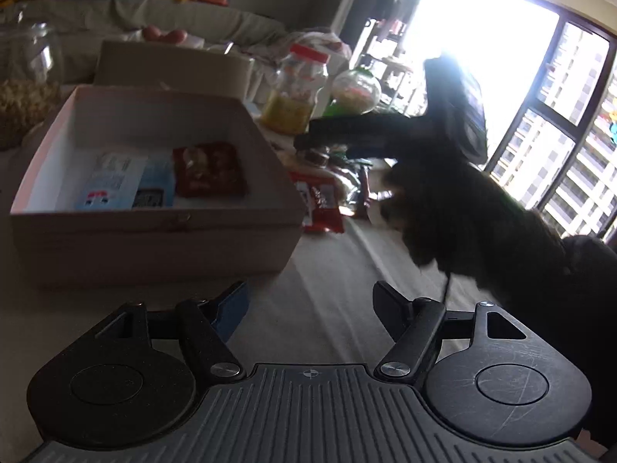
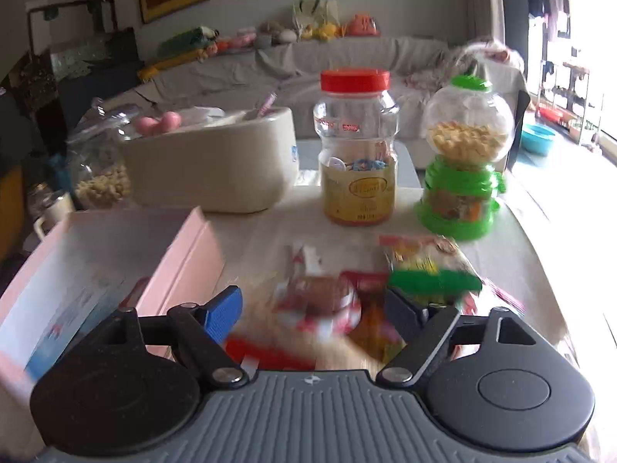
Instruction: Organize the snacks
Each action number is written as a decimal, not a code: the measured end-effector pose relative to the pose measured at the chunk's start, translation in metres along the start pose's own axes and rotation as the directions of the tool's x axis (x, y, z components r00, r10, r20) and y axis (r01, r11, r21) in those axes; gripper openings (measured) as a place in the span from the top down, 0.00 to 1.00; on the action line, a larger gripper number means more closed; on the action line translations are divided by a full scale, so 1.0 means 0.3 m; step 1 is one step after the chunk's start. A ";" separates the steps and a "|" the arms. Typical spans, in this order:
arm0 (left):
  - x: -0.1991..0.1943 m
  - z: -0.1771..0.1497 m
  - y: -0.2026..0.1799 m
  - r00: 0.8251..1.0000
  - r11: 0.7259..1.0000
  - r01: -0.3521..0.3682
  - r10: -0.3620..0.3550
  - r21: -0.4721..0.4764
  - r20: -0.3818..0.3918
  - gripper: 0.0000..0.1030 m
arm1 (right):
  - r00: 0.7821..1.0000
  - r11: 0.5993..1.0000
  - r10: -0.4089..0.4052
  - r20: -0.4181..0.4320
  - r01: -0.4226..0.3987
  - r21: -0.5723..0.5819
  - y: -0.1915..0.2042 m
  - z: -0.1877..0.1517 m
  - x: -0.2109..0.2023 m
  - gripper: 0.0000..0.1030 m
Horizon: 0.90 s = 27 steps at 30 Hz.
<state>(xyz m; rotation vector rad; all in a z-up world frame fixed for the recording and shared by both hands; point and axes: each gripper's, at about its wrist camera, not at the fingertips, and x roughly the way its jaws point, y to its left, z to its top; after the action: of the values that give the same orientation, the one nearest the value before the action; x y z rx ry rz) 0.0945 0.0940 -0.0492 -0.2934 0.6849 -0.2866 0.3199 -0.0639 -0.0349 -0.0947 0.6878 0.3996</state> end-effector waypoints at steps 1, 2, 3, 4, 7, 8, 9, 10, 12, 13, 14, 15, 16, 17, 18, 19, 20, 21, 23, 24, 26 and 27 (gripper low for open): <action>0.001 -0.002 0.003 1.000 1.000 0.003 -0.003 -0.006 -0.004 0.26 | 1.000 1.000 -0.005 -0.024 0.005 0.006 -0.010 0.019 0.035 0.26; 0.001 -0.004 0.006 1.000 1.000 0.007 -0.007 -0.008 -0.007 0.26 | 0.999 1.000 -0.013 -0.043 0.013 0.010 -0.017 0.035 0.067 0.26; 0.000 -0.007 0.008 1.000 1.000 0.010 -0.010 -0.009 -0.009 0.26 | 0.998 1.000 -0.019 -0.064 0.019 0.010 -0.022 0.045 0.096 0.28; -0.001 -0.006 0.007 1.000 1.000 0.010 -0.010 -0.010 -0.010 0.26 | 0.996 1.000 -0.022 -0.085 0.022 0.008 -0.023 0.049 0.119 0.29; -0.010 -0.006 0.022 1.000 1.000 0.009 -0.009 -0.024 -0.006 0.26 | 0.994 1.000 0.023 -0.102 -0.025 -0.015 -0.021 0.045 0.106 0.49; -0.013 -0.007 0.028 1.000 0.999 0.012 -0.012 -0.034 -0.005 0.26 | 0.993 0.999 0.039 -0.112 -0.042 -0.027 -0.014 0.033 0.083 0.49; -0.010 -0.007 0.035 1.000 0.999 0.017 -0.017 -0.045 -0.004 0.26 | 0.993 0.998 0.046 -0.112 -0.051 -0.040 -0.006 0.023 0.059 0.49; -0.008 -0.008 0.041 1.000 0.998 0.024 -0.024 -0.057 -0.003 0.26 | 0.993 0.996 0.048 -0.105 -0.056 -0.070 0.004 0.004 0.027 0.49; -0.001 -0.011 0.048 0.999 0.996 0.040 -0.040 -0.075 -0.004 0.26 | 0.994 0.989 0.051 -0.101 -0.064 -0.130 0.024 -0.034 -0.038 0.50; 0.004 -0.012 0.046 0.999 0.996 0.048 -0.049 -0.077 -0.006 0.26 | 0.992 0.986 0.066 -0.110 -0.081 -0.146 0.029 -0.052 -0.069 0.50; 0.007 -0.015 0.042 0.998 0.996 0.056 -0.057 -0.075 -0.010 0.26 | 0.989 0.982 0.082 -0.124 -0.102 -0.158 0.032 -0.074 -0.100 0.50; 0.011 -0.018 0.037 0.998 0.995 0.063 -0.064 -0.072 -0.015 0.26 | 0.986 0.978 0.096 -0.139 -0.120 -0.173 0.035 -0.104 -0.135 0.50; 0.014 -0.020 0.030 0.997 0.995 0.071 -0.072 -0.067 -0.019 0.26 | 0.982 0.973 0.102 -0.156 -0.131 -0.188 0.037 -0.131 -0.162 0.50; 0.016 -0.021 0.024 0.997 0.995 0.077 -0.079 -0.062 -0.023 0.26 | 0.979 0.970 0.102 -0.175 -0.137 -0.202 0.039 -0.162 -0.187 0.50; 0.019 -0.023 0.017 0.996 0.995 0.081 -0.082 -0.058 -0.026 0.26 | 0.977 0.968 0.098 -0.187 -0.138 -0.211 0.038 -0.183 -0.211 0.50; 0.020 -0.024 0.012 0.996 0.995 0.081 -0.083 -0.053 -0.028 0.26 | 0.975 0.967 0.092 -0.200 -0.136 -0.216 0.034 -0.206 -0.223 0.49; 0.023 -0.025 0.008 0.996 0.995 0.081 -0.083 -0.050 -0.030 0.26 | 0.974 0.967 0.088 -0.210 -0.134 -0.215 0.028 -0.226 -0.237 0.49; 0.026 -0.025 0.004 0.996 0.996 0.080 -0.081 -0.049 -0.032 0.26 | 0.972 0.970 0.093 -0.217 -0.138 -0.203 0.021 -0.236 -0.249 0.49; 0.032 -0.026 -0.001 0.996 0.996 0.074 -0.076 -0.050 -0.036 0.26 | 0.972 0.978 0.132 -0.195 -0.160 -0.134 -0.005 -0.247 -0.270 0.46; 0.035 -0.027 -0.005 0.997 0.996 0.071 -0.073 -0.050 -0.039 0.26 | 0.972 0.981 0.151 -0.183 -0.170 -0.096 -0.015 -0.247 -0.275 0.43; 0.039 -0.028 -0.012 0.997 0.997 0.063 -0.065 -0.049 -0.046 0.26 | 0.977 0.986 0.163 -0.134 -0.167 -0.018 -0.025 -0.235 -0.281 0.32; 0.041 -0.028 -0.014 0.997 0.997 0.059 -0.061 -0.047 -0.049 0.26 | 0.982 0.988 0.156 -0.109 -0.157 -0.003 -0.015 -0.238 -0.280 0.22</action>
<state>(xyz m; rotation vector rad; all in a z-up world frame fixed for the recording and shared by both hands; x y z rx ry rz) 0.0973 0.0844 -0.0610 -0.3513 0.7342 -0.3374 0.2200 -0.1110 -0.0368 -0.0734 0.8035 0.5528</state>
